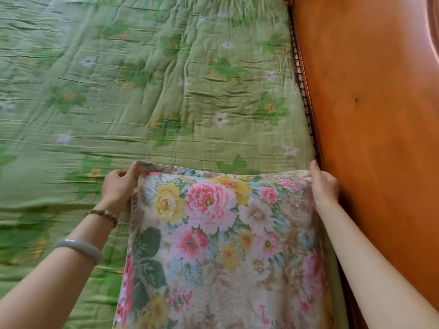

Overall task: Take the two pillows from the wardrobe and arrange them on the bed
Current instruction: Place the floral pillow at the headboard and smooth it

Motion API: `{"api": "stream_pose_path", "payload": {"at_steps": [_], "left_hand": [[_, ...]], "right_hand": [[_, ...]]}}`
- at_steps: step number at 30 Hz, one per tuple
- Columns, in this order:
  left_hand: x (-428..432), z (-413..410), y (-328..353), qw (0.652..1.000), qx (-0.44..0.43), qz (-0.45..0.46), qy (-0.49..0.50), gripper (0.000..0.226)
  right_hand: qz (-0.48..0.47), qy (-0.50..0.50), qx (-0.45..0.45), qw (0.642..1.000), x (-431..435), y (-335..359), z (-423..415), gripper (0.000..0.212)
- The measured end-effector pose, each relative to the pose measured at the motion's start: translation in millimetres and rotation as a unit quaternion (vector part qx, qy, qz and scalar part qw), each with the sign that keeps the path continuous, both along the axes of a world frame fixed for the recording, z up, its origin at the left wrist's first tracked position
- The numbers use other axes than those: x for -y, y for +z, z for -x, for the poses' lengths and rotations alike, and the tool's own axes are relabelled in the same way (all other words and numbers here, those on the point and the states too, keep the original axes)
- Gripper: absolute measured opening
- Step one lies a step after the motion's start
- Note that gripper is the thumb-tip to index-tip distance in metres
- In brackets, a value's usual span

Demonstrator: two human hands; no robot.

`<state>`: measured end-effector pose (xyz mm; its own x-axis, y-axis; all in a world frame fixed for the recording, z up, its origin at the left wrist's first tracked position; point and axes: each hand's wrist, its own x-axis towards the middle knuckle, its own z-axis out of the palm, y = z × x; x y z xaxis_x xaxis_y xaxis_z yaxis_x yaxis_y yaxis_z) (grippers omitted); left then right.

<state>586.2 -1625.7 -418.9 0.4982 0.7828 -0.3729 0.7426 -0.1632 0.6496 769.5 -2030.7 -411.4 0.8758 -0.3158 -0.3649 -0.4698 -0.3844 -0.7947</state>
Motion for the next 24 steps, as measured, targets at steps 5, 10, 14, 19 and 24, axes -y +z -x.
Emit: {"api": "stream_pose_path", "payload": {"at_steps": [5,10,14,19,24], "left_hand": [[25,69,-2,0.992,0.006,0.122,-0.018,0.049],[41,102,-6,0.990,-0.004,0.118,-0.073,0.042],[32,102,5,0.997,0.008,0.002,-0.077,0.031],[47,93,-1,0.999,-0.035,-0.031,-0.026,0.027],[52,65,25,0.987,-0.011,-0.134,-0.092,0.033]], "right_hand": [[-0.079,-0.035,-0.052,0.995,33,7,78,0.025],[-0.028,-0.045,-0.061,0.997,46,4,129,0.027],[0.084,-0.062,-0.002,0.995,51,7,129,0.022],[0.143,-0.011,-0.022,0.989,41,5,129,0.019],[0.152,0.075,0.104,0.980,19,33,94,0.019]]}}
